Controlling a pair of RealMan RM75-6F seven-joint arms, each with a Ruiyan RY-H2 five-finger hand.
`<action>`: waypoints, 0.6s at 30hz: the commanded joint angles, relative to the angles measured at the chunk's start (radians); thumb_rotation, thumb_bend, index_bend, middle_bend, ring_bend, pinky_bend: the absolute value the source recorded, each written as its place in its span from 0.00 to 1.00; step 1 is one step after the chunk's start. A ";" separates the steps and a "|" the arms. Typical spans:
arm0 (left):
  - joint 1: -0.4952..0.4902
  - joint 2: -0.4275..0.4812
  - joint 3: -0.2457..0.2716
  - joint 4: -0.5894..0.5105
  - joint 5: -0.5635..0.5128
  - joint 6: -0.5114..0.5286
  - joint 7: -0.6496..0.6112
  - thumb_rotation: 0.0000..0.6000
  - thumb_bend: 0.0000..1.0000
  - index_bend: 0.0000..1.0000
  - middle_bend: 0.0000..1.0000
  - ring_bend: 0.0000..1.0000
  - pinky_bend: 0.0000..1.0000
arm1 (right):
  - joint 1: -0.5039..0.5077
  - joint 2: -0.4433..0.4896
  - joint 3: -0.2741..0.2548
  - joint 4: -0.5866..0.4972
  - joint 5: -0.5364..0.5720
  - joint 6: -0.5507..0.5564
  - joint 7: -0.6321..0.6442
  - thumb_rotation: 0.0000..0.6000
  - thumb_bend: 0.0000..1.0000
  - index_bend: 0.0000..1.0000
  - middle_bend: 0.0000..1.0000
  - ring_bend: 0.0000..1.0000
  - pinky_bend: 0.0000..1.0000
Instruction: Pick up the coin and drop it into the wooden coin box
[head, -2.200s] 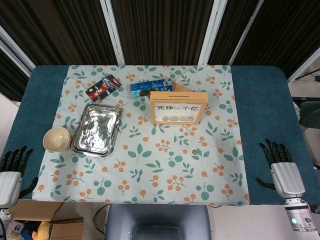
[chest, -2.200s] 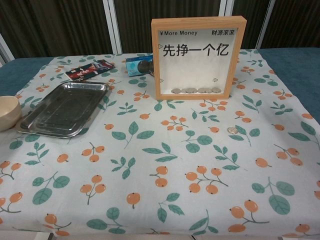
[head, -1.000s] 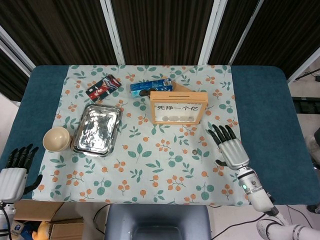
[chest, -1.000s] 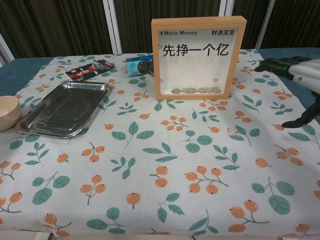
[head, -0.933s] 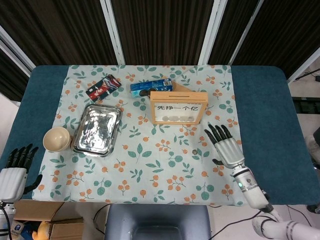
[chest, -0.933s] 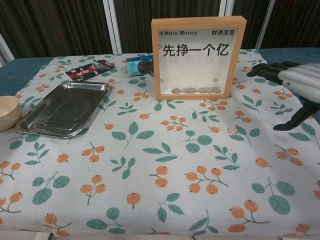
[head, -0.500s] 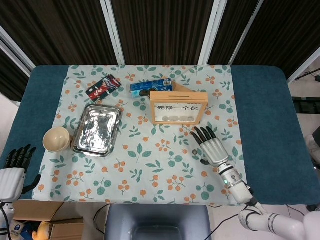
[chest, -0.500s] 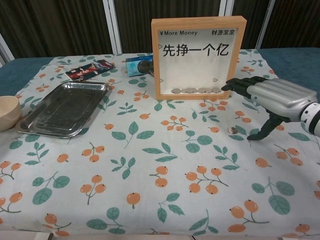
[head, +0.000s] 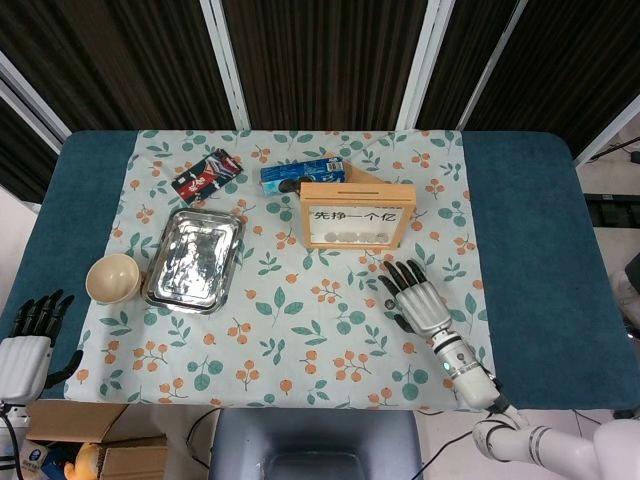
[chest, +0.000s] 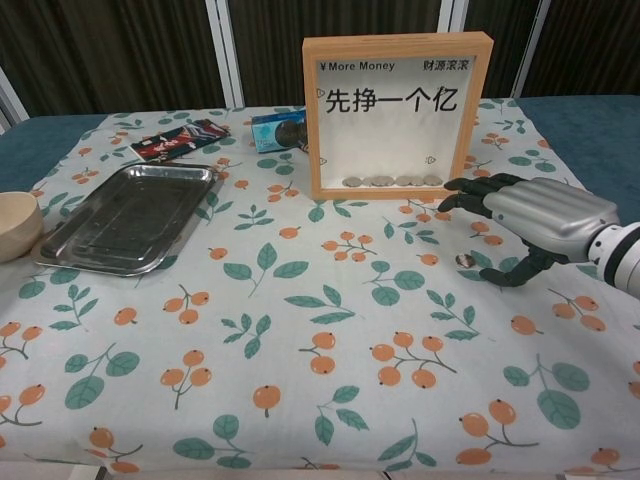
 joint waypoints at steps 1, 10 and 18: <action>0.000 -0.001 0.001 0.003 0.000 -0.001 -0.001 1.00 0.31 0.00 0.00 0.00 0.00 | -0.001 -0.008 -0.007 0.012 0.000 -0.001 0.013 1.00 0.50 0.29 0.00 0.00 0.00; -0.001 -0.013 0.006 0.026 -0.006 -0.014 0.000 1.00 0.32 0.00 0.00 0.00 0.00 | -0.006 -0.037 -0.022 0.056 -0.015 0.018 0.068 1.00 0.51 0.42 0.00 0.00 0.00; -0.002 -0.013 0.005 0.024 -0.008 -0.015 0.005 1.00 0.32 0.00 0.00 0.00 0.00 | -0.001 -0.056 -0.024 0.084 -0.016 0.018 0.082 1.00 0.52 0.47 0.00 0.00 0.00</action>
